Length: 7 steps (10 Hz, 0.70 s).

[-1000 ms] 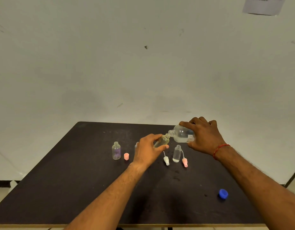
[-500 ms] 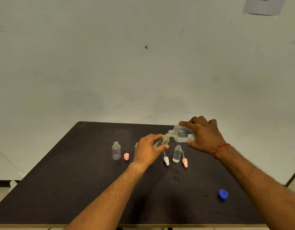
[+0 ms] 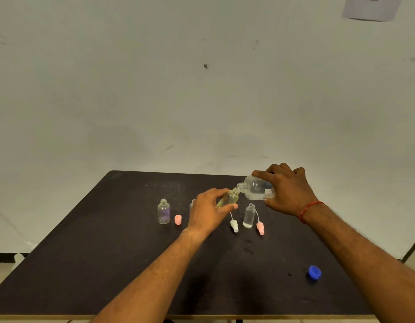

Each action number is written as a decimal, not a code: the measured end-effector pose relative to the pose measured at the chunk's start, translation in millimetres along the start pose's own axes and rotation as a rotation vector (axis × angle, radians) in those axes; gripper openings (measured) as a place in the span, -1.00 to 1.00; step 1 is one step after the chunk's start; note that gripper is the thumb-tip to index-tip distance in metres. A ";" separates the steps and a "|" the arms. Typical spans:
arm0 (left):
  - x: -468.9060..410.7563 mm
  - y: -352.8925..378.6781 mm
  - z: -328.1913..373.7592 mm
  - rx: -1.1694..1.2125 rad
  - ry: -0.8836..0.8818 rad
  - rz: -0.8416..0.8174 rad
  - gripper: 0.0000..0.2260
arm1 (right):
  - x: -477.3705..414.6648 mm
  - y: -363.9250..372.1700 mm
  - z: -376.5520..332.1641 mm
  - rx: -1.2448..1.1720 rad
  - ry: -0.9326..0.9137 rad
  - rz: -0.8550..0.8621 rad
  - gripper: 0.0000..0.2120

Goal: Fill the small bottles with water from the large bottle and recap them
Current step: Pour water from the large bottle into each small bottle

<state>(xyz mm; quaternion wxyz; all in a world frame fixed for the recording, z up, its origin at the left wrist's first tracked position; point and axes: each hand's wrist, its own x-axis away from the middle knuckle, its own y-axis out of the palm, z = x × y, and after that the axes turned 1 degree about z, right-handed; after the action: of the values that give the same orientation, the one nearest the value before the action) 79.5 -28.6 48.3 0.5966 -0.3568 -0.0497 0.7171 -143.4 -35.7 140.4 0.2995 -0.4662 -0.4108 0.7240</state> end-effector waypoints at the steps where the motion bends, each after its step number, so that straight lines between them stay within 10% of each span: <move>1: -0.2 0.5 0.4 0.004 -0.003 -0.004 -0.55 | -0.1 -0.7 0.5 0.005 0.004 -0.007 -0.31; 7: 0.9 0.3 2.5 0.002 0.004 0.011 -0.57 | -0.1 -0.5 1.5 0.015 -0.007 -0.002 -0.32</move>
<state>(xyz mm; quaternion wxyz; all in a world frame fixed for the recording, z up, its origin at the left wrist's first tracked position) 77.8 -27.0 49.5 0.5932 -0.3580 -0.0458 0.7196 -144.8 -36.0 141.2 0.3024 -0.4611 -0.4068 0.7283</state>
